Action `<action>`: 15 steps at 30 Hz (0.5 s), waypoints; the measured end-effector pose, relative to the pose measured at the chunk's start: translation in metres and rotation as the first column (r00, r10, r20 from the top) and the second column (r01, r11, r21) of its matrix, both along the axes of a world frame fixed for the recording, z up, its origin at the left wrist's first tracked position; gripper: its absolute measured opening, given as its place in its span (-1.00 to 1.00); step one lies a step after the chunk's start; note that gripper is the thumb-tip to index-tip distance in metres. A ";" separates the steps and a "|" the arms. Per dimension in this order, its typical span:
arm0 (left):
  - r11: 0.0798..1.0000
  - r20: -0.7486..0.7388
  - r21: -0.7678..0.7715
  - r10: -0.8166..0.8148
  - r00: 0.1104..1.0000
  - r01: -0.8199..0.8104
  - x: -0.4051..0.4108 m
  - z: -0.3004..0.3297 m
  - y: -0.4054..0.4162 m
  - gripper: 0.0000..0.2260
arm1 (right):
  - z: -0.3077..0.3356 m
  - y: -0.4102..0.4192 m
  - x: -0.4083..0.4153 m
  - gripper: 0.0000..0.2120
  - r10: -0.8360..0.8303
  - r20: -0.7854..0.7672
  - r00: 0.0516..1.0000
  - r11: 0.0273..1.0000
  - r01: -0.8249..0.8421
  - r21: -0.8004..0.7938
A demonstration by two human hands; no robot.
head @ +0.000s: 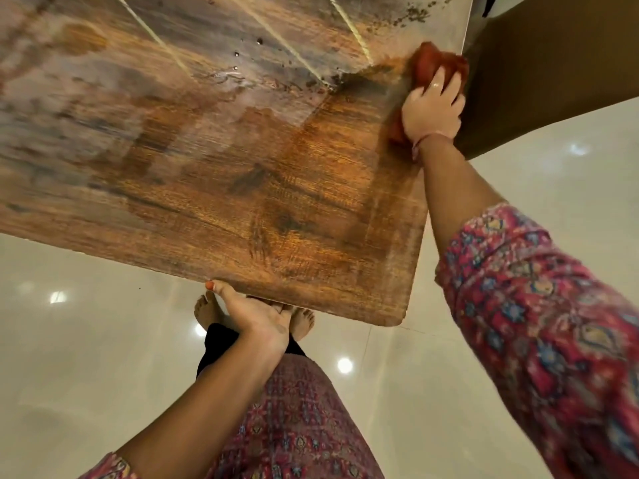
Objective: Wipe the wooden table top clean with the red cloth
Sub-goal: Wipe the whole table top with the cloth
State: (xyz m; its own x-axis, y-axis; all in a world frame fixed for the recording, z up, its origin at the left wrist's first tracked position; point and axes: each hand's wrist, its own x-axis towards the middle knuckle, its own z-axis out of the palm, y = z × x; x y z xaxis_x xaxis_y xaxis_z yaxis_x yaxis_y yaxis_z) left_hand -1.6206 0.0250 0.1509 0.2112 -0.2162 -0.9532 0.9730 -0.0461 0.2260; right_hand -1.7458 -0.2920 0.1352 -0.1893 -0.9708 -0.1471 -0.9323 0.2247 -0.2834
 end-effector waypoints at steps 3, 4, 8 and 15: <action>1.000 0.013 0.015 0.001 1.000 -0.001 0.000 -0.003 0.001 -0.22 | -0.004 -0.003 0.003 -0.47 -0.006 -0.024 1.000 1.000 0.006 -0.001; 1.000 0.011 0.017 0.004 1.000 -0.004 0.000 -0.003 0.002 -0.22 | -0.006 0.013 0.001 -0.47 0.002 -0.033 0.999 1.000 -0.003 -0.019; 0.999 0.009 0.036 0.021 1.000 -0.021 -0.001 0.000 -0.001 -0.22 | -0.011 0.138 -0.016 -0.47 0.061 0.011 0.998 0.995 -0.060 -0.083; 0.994 0.012 0.099 0.052 0.999 -0.053 -0.002 0.003 -0.005 -0.25 | -0.010 0.277 -0.028 -0.44 0.094 -0.018 0.995 0.996 -0.094 -0.004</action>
